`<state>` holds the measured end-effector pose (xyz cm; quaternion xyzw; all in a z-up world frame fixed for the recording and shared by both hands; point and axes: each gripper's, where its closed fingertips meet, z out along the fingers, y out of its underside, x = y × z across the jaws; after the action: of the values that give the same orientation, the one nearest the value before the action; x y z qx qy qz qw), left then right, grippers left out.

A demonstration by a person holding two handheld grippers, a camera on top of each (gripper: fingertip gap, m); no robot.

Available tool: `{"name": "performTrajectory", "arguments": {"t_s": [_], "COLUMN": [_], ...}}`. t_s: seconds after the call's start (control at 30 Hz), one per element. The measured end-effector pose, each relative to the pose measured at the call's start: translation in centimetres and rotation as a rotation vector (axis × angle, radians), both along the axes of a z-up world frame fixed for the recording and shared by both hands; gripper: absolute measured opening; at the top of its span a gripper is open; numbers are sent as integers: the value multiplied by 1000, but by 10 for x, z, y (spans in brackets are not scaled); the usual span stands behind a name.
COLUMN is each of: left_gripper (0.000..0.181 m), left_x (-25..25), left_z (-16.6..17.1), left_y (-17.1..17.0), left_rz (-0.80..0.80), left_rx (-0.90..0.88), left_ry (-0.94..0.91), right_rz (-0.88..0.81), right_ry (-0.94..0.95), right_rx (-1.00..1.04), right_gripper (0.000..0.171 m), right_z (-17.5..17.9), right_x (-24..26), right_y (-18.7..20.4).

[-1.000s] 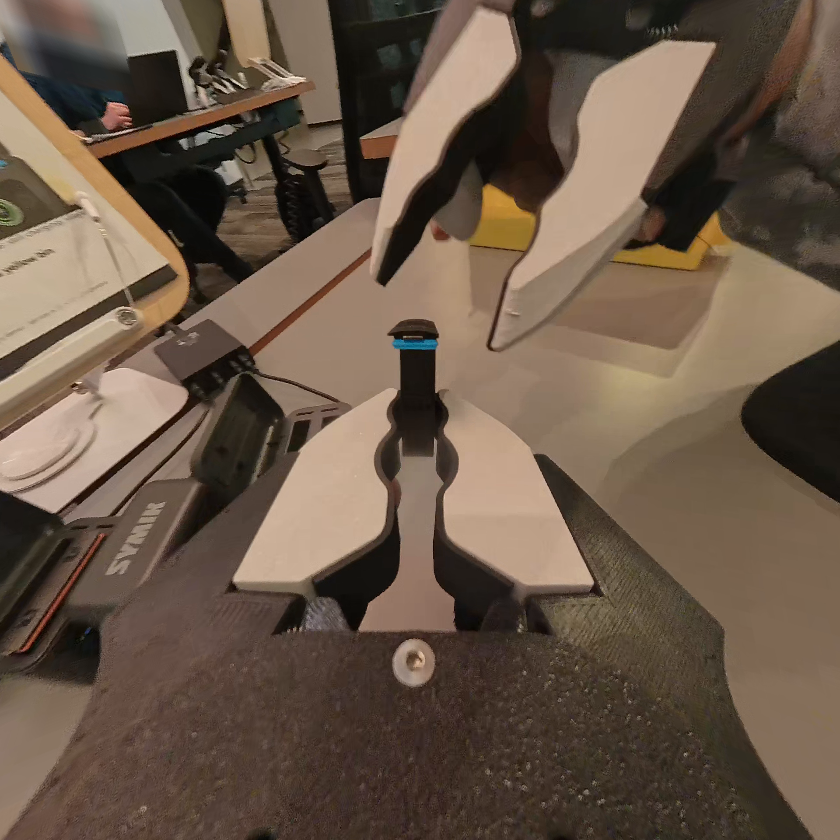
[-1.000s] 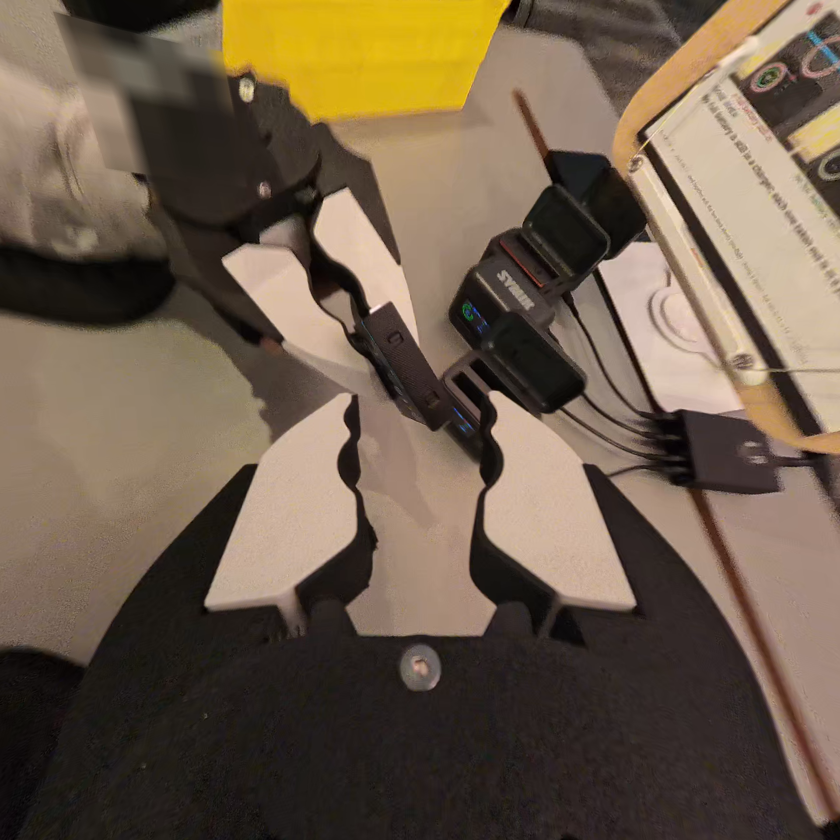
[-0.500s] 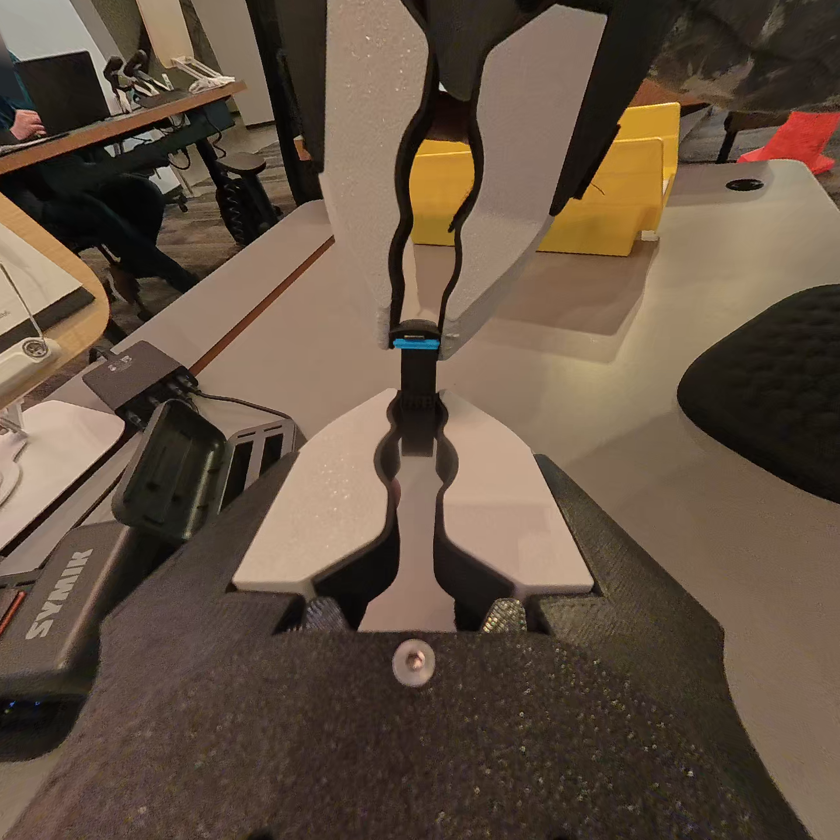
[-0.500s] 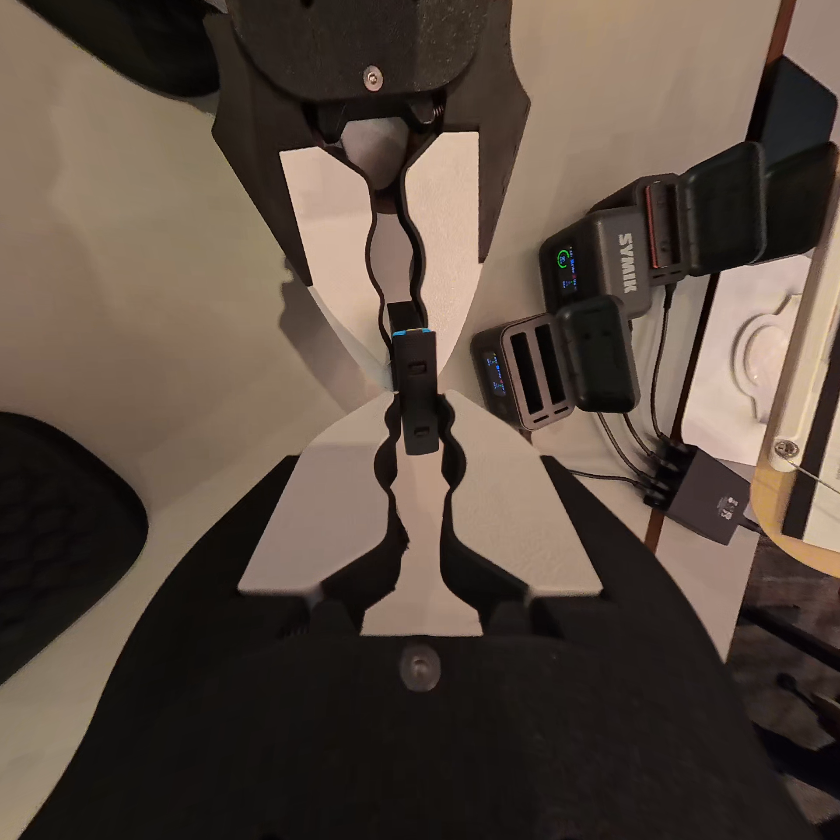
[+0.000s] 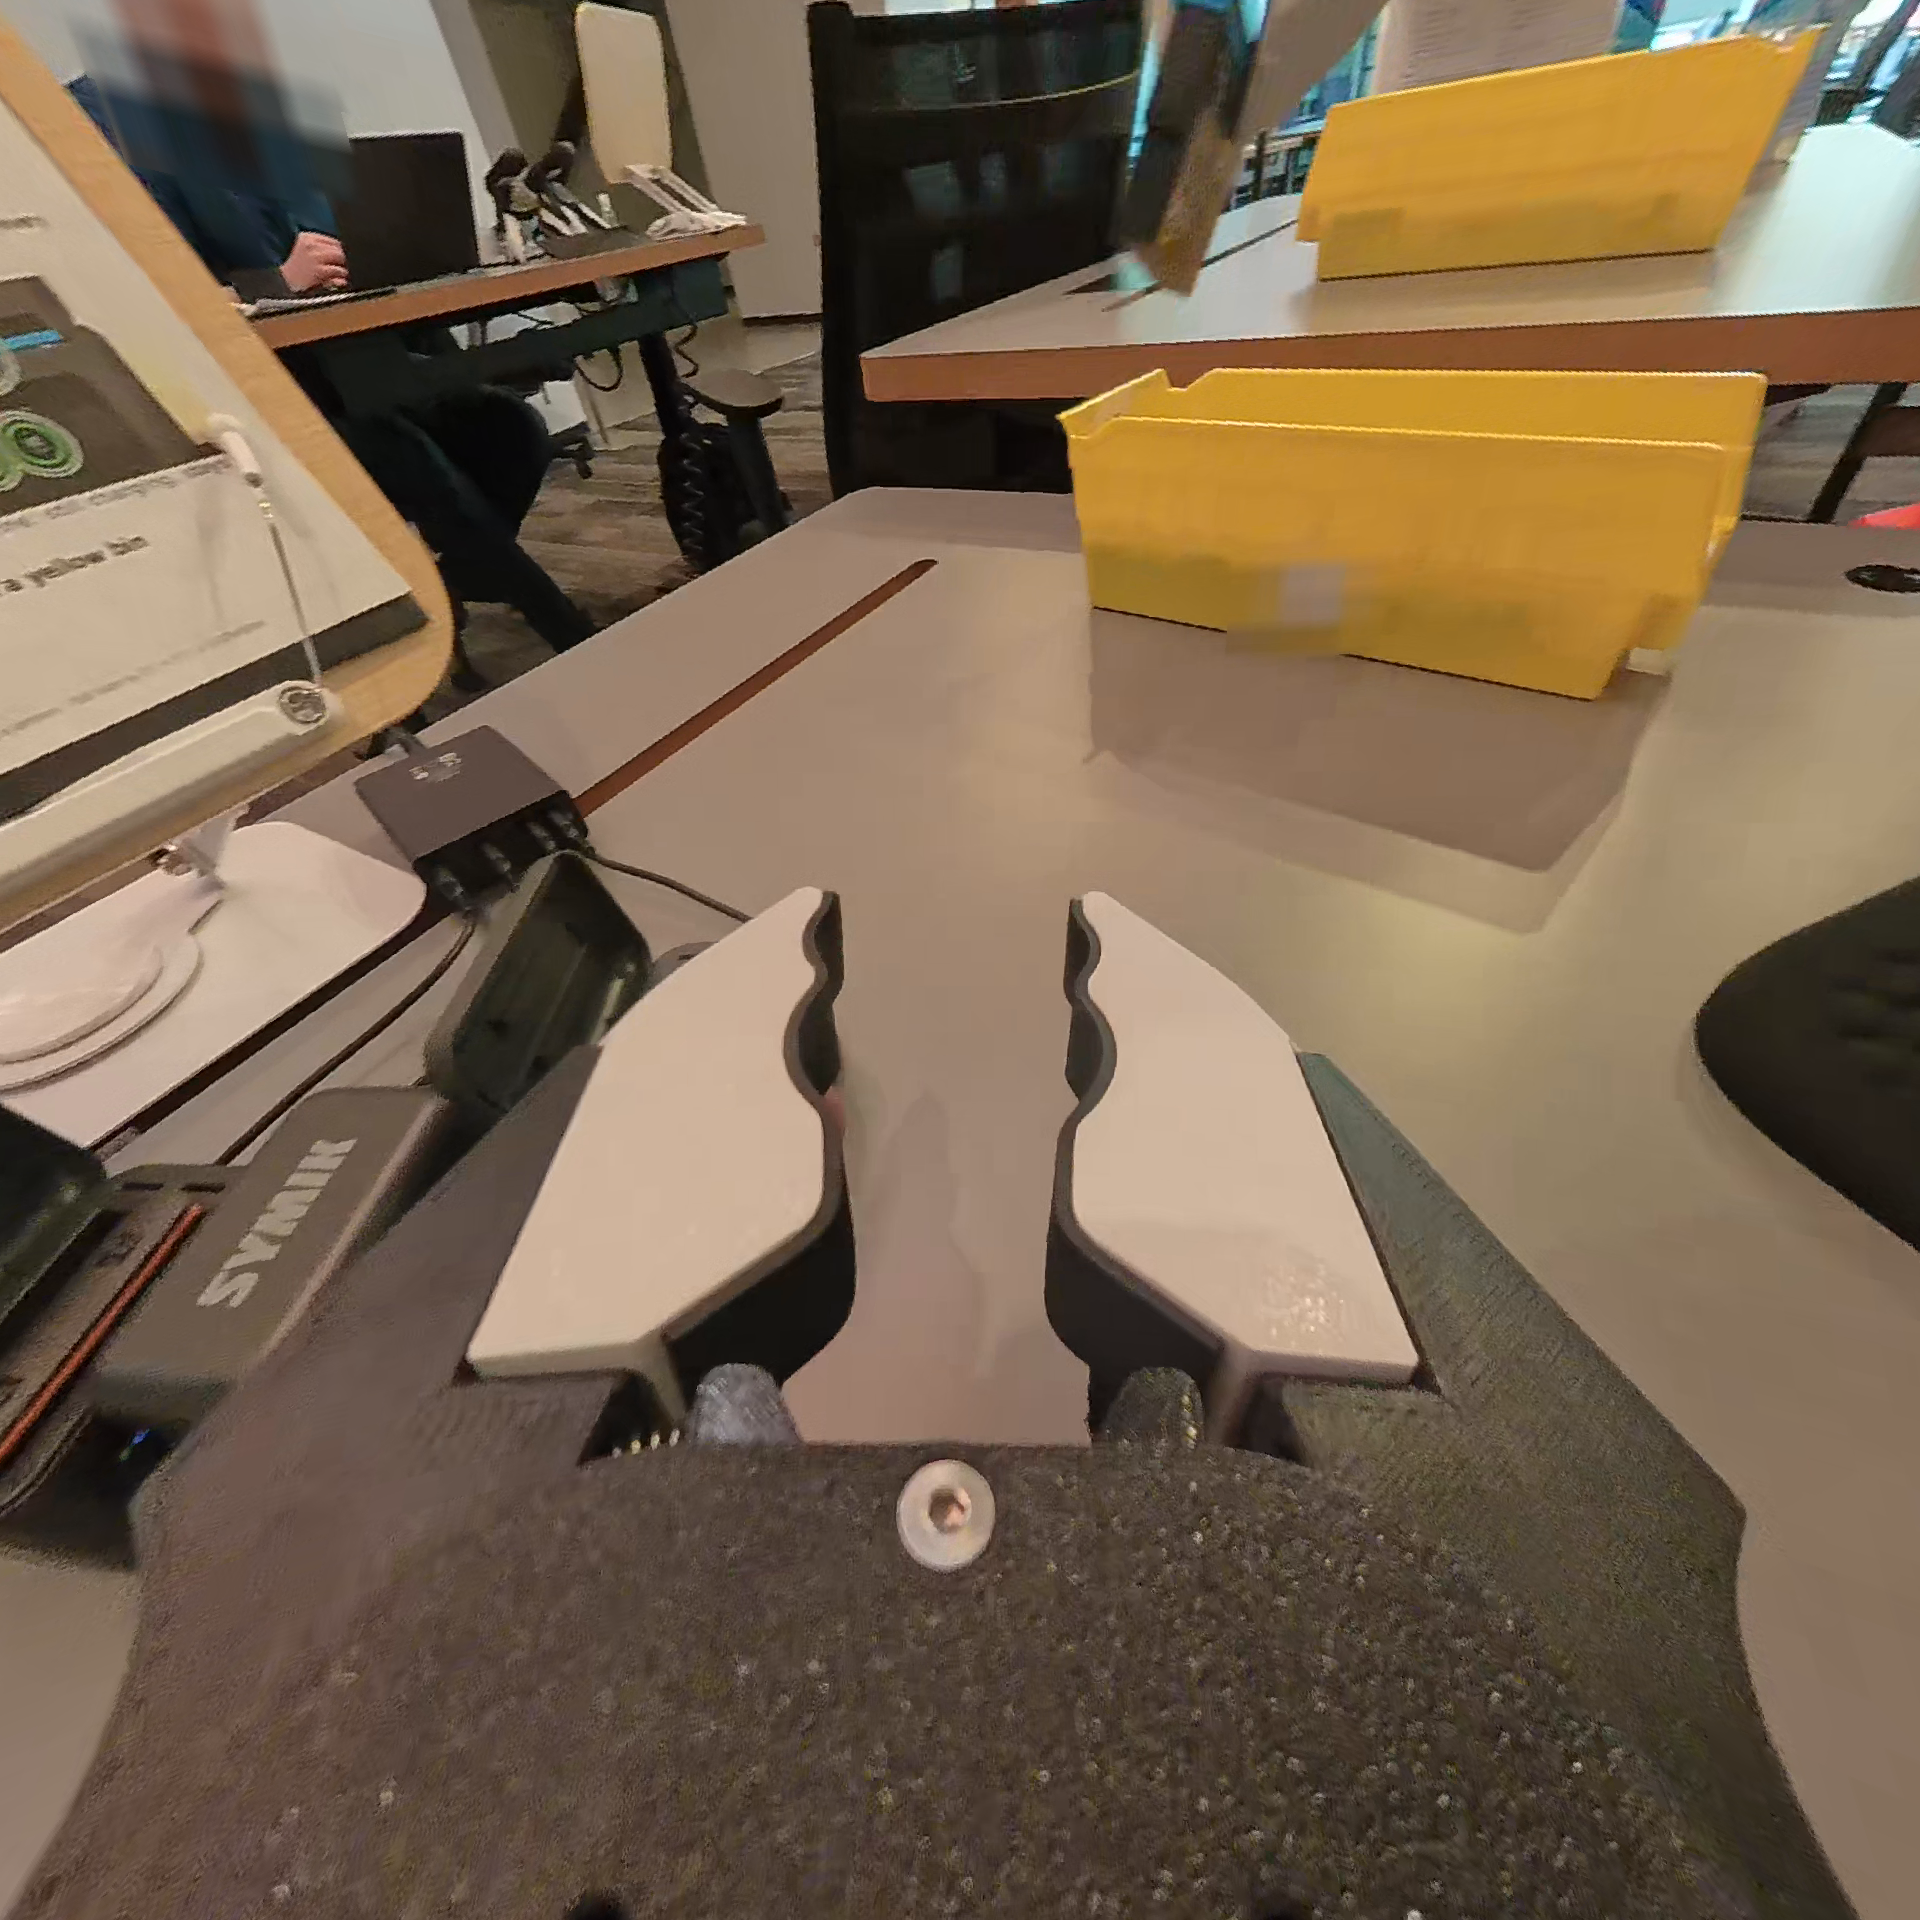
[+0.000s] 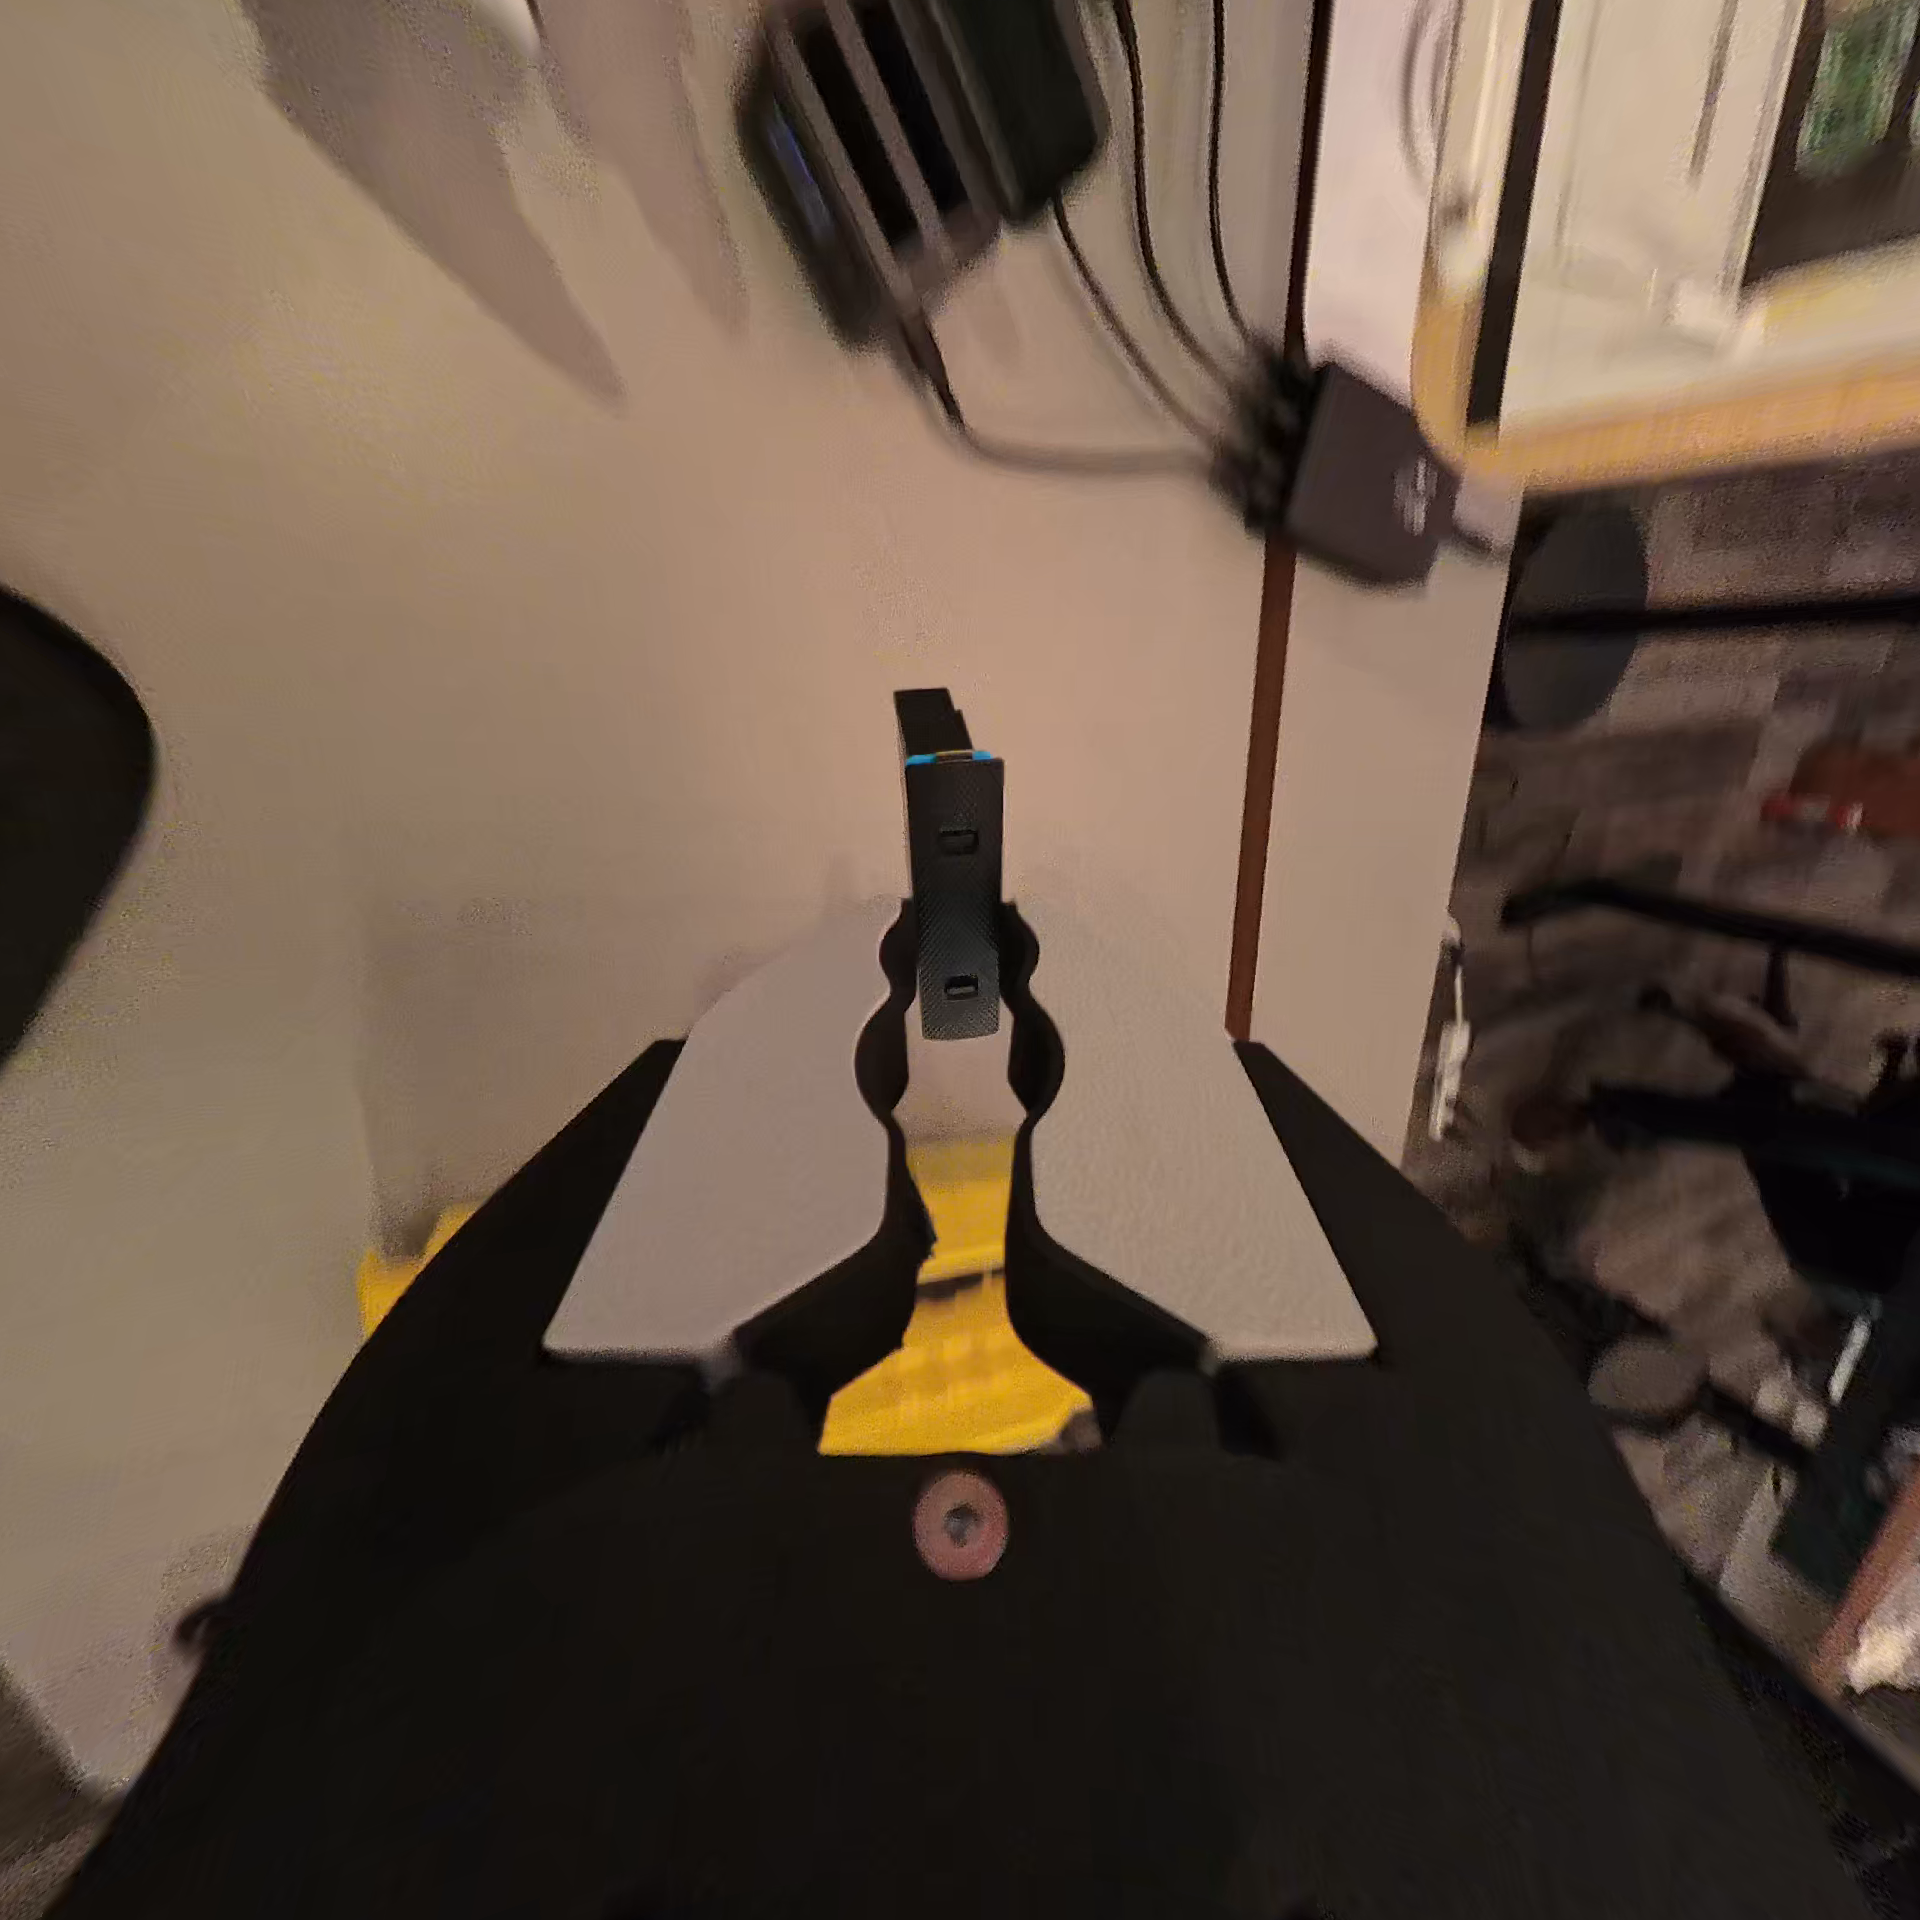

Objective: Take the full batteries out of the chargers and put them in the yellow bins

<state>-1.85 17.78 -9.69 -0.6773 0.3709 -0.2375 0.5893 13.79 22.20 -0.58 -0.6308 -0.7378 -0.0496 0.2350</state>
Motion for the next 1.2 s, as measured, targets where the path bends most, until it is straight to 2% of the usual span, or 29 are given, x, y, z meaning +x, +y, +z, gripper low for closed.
{"name": "performTrajectory", "arguments": {"t_s": [0.17,0.3,0.43,0.63,0.83,1.2], "left_gripper": [40,38,37,36,35,35], "left_x": [-10,-15,-17,-18,-19,-22], "left_z": [2,2,1,-6,-11,-14], "left_y": [9,13,15,18,20,22], "left_rz": [56,83,96,109,112,123], "left_rx": [2,5,5,-6,-8,-10], "left_ry": [-10,-5,-2,17,40,53], "right_rz": [-201,-301,-342,-347,-331,-270], "right_ry": [-140,-226,-283,-295,-323,-388], "right_rx": [-25,-117,-232,-357,-483,-475], "right_gripper": [14,14,14,14,14,14], "right_z": [-3,-31,-67,-107,-119,-148], "right_x": [107,176,217,233,238,236], "right_y": [16,3,-24,-59,-89,-101]}}
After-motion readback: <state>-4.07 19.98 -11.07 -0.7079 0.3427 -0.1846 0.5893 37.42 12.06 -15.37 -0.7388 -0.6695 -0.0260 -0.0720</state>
